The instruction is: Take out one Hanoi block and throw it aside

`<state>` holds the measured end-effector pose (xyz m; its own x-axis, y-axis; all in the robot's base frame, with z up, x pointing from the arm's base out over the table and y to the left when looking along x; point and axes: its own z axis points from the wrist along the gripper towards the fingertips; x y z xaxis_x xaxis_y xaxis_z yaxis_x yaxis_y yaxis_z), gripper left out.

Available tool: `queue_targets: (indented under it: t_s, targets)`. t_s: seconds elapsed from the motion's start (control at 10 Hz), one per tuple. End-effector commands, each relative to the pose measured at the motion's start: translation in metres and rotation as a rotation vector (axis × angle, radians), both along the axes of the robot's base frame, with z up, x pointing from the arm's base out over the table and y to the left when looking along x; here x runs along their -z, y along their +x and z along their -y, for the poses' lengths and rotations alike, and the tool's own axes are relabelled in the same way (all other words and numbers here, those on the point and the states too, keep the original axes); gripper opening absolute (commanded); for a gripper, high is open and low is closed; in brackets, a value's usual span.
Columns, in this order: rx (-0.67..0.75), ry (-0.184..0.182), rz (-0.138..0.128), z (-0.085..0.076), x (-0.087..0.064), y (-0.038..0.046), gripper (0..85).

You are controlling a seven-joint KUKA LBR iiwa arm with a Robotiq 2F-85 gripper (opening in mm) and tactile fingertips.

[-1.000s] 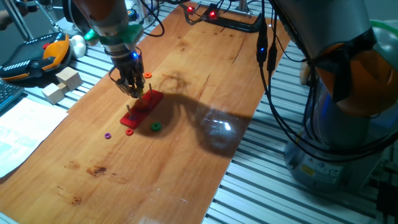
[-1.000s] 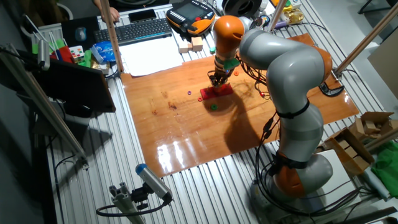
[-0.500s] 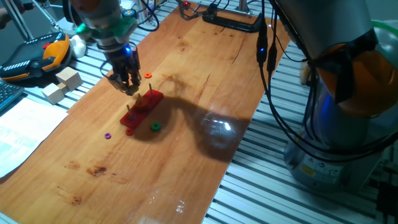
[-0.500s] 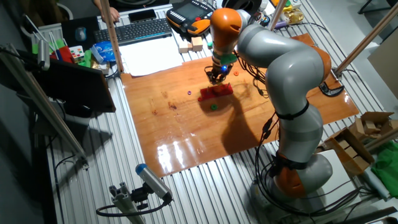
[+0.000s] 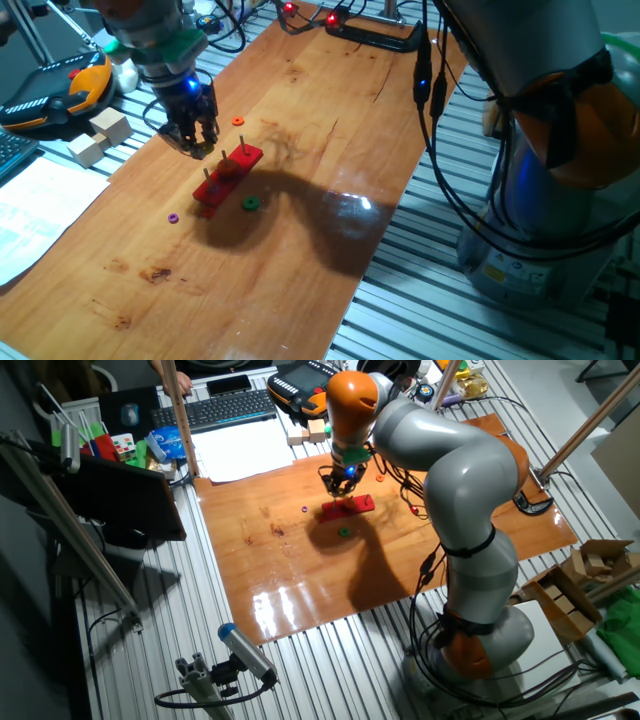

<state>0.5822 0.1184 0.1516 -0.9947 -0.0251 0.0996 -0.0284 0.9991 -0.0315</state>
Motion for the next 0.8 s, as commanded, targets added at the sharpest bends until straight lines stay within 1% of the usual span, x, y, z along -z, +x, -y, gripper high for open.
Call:
queue_targets:
  t_s: [0.0, 0.2, 0.4, 0.7]
  targets:
    - [0.017, -0.006, 0.005, -0.007, 0.0, -0.0052, 39.3]
    - [0.035, -0.015, 0.007, -0.016, -0.002, -0.0134, 39.7]
    - [0.043, -0.018, 0.009, -0.02, 0.0, -0.0169, 39.7]
    - [0.056, -0.02, 0.013, -0.024, 0.002, -0.0194, 42.0]
